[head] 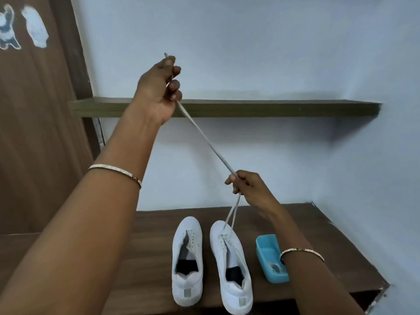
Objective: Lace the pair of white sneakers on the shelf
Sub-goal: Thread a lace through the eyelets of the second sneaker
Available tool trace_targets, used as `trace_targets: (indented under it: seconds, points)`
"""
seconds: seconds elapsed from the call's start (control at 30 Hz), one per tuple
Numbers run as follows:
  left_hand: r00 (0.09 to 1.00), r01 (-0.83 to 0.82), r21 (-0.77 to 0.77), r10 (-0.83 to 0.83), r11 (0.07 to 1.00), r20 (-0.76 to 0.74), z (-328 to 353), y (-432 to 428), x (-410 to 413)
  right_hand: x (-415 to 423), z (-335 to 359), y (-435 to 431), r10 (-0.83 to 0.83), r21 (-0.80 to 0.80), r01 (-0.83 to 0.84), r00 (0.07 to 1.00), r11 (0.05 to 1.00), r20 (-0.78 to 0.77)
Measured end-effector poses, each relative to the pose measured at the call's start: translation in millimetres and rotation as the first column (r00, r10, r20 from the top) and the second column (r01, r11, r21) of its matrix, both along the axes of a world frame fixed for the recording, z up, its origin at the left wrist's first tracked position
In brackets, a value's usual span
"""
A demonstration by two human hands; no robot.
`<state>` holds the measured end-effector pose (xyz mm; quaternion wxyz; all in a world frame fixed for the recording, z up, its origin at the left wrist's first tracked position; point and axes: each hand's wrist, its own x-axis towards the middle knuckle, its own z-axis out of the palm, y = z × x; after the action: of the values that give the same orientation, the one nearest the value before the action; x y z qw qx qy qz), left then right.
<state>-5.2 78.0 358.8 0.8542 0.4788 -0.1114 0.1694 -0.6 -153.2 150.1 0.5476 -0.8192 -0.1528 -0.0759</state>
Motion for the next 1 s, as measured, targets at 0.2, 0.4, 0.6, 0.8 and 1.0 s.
trace_targets:
  seconds: [0.2,0.4,0.6,0.8,1.0]
  points:
    - [0.978,0.03,0.174,0.007,0.984,-0.207,-77,4,12,10,-76,-11,-0.188,-0.243,0.192,0.981,0.951,0.039]
    - [0.887,0.241,0.737,0.165,0.631,-0.431,-190,-25,10,3,-105,-5,-0.253,0.061,0.259,0.963,0.964,-0.087]
    - [0.822,0.402,0.826,0.242,0.394,-0.515,-300,-55,13,-17,-104,0,0.254,0.098,-0.236,0.926,0.967,-0.279]
    - [0.801,0.361,0.87,0.366,0.336,-0.473,-366,-72,21,-13,-121,-21,0.218,-0.328,-0.399,0.855,0.857,-0.471]
    - [0.757,0.266,0.909,0.515,0.321,-0.403,-400,-90,24,2,-156,-21,-0.269,-0.147,0.234,0.912,0.961,-0.31]
